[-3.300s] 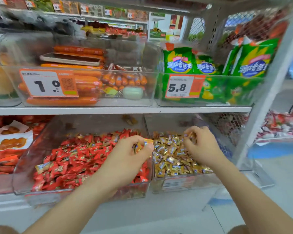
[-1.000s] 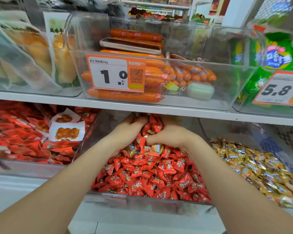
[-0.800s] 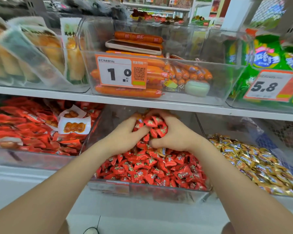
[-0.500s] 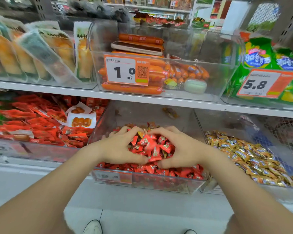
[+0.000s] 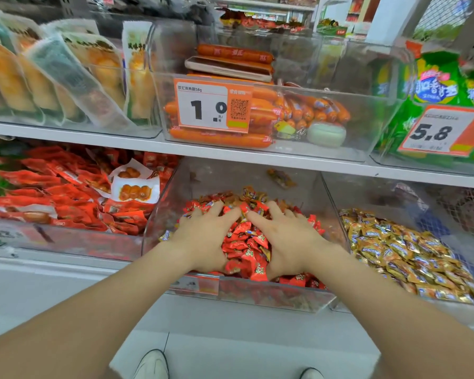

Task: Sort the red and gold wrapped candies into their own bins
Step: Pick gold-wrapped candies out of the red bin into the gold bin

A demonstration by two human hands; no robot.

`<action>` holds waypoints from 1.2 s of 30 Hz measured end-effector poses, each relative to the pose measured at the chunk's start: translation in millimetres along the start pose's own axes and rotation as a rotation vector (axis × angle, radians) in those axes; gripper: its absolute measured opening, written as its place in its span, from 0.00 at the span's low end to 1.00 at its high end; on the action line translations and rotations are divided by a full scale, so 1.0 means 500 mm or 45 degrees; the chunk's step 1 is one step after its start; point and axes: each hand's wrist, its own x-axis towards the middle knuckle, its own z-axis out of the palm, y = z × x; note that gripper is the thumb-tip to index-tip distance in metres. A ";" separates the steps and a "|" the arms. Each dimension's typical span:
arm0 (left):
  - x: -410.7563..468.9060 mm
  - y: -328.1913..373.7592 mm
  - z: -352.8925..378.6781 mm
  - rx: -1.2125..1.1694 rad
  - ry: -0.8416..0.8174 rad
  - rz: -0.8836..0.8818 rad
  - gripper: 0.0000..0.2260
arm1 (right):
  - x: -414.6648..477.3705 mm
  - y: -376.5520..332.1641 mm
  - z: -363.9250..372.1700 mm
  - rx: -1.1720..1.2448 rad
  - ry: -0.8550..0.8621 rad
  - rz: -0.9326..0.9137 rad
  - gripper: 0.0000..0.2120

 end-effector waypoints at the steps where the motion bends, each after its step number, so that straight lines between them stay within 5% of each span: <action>1: -0.001 0.000 0.000 0.052 0.045 -0.017 0.47 | 0.003 -0.002 -0.001 -0.022 0.022 0.016 0.64; 6: 0.020 -0.026 0.000 0.307 0.092 -0.140 0.45 | 0.018 -0.012 -0.008 -0.031 0.113 0.143 0.57; 11: 0.010 -0.047 -0.021 0.057 -0.148 0.010 0.47 | -0.006 0.029 -0.012 0.332 -0.028 -0.038 0.54; 15: -0.012 -0.053 -0.056 -0.196 -0.102 0.101 0.49 | -0.046 0.056 -0.038 0.551 0.103 -0.038 0.56; 20: -0.025 -0.053 -0.080 -0.309 0.079 0.148 0.38 | -0.074 0.054 -0.052 0.628 0.380 -0.114 0.25; 25: -0.006 -0.029 -0.071 -0.310 0.273 0.226 0.18 | -0.065 0.008 -0.036 0.348 0.240 -0.287 0.19; 29: 0.005 -0.007 -0.068 -0.212 0.114 0.290 0.27 | -0.051 -0.005 -0.028 0.121 0.181 -0.306 0.17; 36: 0.007 -0.005 -0.062 -0.233 0.169 0.363 0.28 | -0.094 0.031 -0.071 0.925 0.440 -0.005 0.02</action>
